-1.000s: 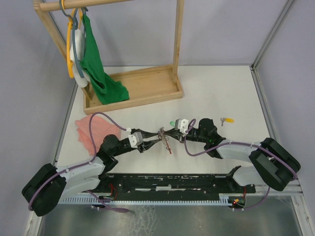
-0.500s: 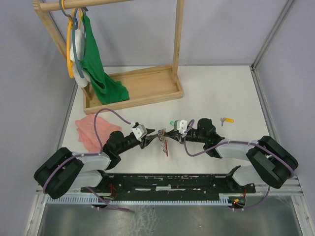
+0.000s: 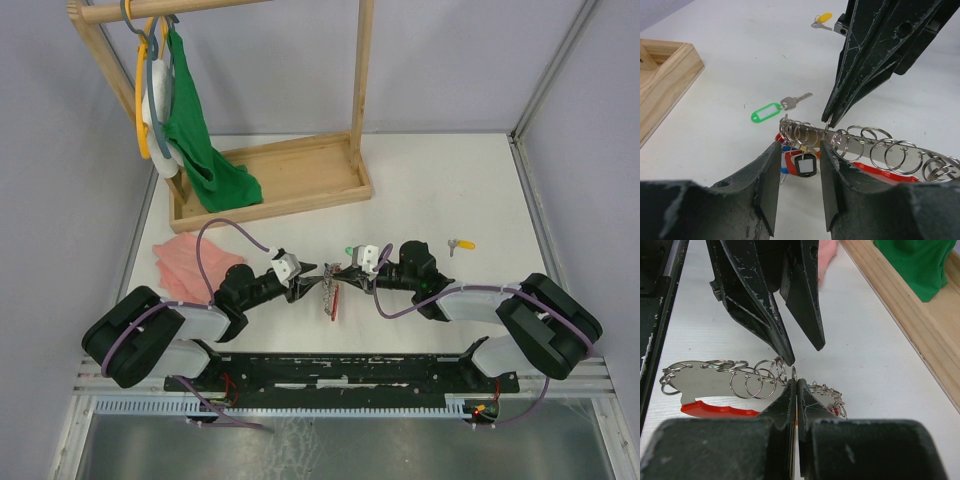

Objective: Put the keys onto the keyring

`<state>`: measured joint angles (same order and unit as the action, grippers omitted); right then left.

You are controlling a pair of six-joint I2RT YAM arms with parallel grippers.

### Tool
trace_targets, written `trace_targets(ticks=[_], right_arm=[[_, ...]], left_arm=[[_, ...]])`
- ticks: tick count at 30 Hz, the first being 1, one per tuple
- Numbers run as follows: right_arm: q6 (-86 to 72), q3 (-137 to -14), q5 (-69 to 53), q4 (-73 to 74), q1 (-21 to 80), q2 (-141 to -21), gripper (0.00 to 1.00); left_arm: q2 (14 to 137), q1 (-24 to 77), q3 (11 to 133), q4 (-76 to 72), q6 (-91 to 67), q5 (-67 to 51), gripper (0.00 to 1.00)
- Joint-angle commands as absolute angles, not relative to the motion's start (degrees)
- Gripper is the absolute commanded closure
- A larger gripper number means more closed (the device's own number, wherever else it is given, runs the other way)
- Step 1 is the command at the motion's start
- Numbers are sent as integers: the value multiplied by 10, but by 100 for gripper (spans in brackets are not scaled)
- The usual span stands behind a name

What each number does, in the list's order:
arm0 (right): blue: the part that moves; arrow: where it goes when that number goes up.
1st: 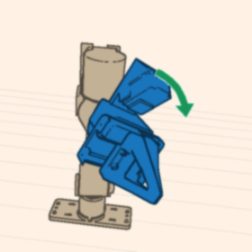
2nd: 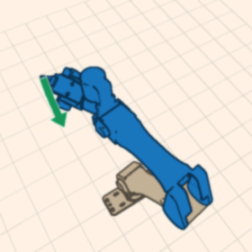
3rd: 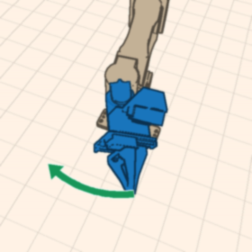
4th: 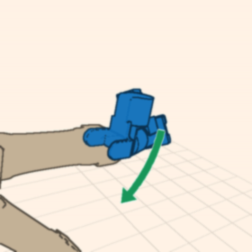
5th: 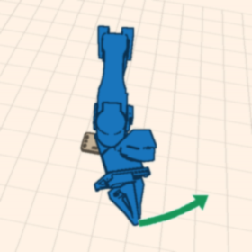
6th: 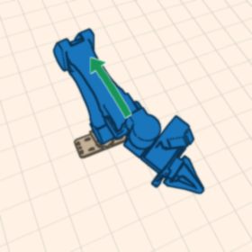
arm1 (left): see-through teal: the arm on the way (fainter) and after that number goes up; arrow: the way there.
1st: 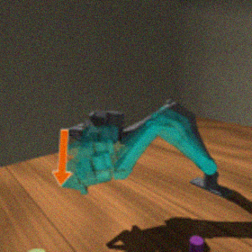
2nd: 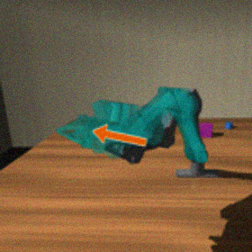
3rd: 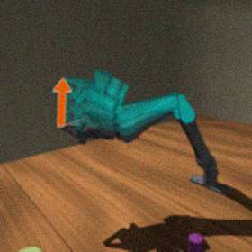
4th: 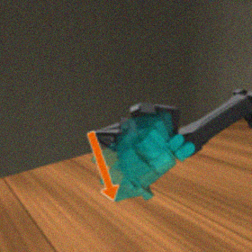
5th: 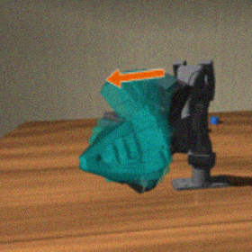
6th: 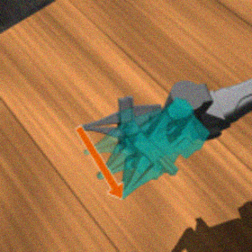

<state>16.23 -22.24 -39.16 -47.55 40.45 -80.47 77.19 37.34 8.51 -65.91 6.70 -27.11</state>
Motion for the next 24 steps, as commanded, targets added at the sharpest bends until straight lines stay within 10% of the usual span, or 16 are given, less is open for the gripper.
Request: trace_targets(ticks=[1, 24], right_arm=[[162, -236, -412, -505, 403, -801, 99], [147, -240, -431, -511, 403, -796, 99]], left_arm=[[783, 372, 109, -712, 63, -318, 57], [802, 372, 131, -706, 66, -367, 71]])
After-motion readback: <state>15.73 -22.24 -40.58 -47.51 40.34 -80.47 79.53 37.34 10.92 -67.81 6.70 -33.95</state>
